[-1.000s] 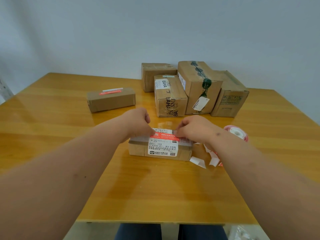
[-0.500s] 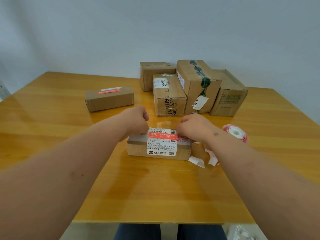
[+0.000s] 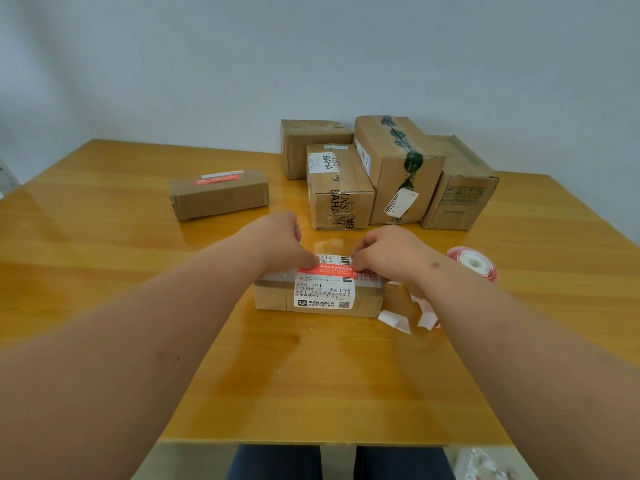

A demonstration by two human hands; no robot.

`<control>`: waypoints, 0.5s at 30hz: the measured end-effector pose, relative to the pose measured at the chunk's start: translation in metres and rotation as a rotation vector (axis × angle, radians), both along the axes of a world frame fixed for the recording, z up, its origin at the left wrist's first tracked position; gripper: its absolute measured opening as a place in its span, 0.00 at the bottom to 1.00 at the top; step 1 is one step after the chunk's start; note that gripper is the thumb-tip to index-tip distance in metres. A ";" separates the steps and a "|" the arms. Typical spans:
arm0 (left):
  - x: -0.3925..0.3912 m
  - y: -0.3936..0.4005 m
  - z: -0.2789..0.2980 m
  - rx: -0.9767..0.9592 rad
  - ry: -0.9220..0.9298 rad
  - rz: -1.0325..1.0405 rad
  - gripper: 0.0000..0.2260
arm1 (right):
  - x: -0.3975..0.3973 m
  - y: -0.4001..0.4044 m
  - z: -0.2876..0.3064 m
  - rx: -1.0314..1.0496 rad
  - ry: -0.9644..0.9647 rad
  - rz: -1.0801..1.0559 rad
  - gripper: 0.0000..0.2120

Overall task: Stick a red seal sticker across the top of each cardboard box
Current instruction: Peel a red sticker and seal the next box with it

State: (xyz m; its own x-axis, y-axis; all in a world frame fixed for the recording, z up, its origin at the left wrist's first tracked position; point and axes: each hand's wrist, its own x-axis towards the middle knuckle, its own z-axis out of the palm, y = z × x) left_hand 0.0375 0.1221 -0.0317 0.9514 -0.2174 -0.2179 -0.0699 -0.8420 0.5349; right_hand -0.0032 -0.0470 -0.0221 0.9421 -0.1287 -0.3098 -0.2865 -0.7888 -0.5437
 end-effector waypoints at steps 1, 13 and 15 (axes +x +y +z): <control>0.002 0.001 0.000 -0.009 0.000 0.004 0.13 | 0.000 -0.001 0.001 -0.007 -0.004 0.008 0.09; -0.001 0.013 0.003 -0.104 0.113 0.016 0.18 | -0.005 -0.007 0.002 0.031 0.019 0.077 0.13; -0.004 0.008 0.002 -0.056 0.073 0.015 0.21 | -0.005 -0.001 -0.002 -0.005 0.024 0.078 0.17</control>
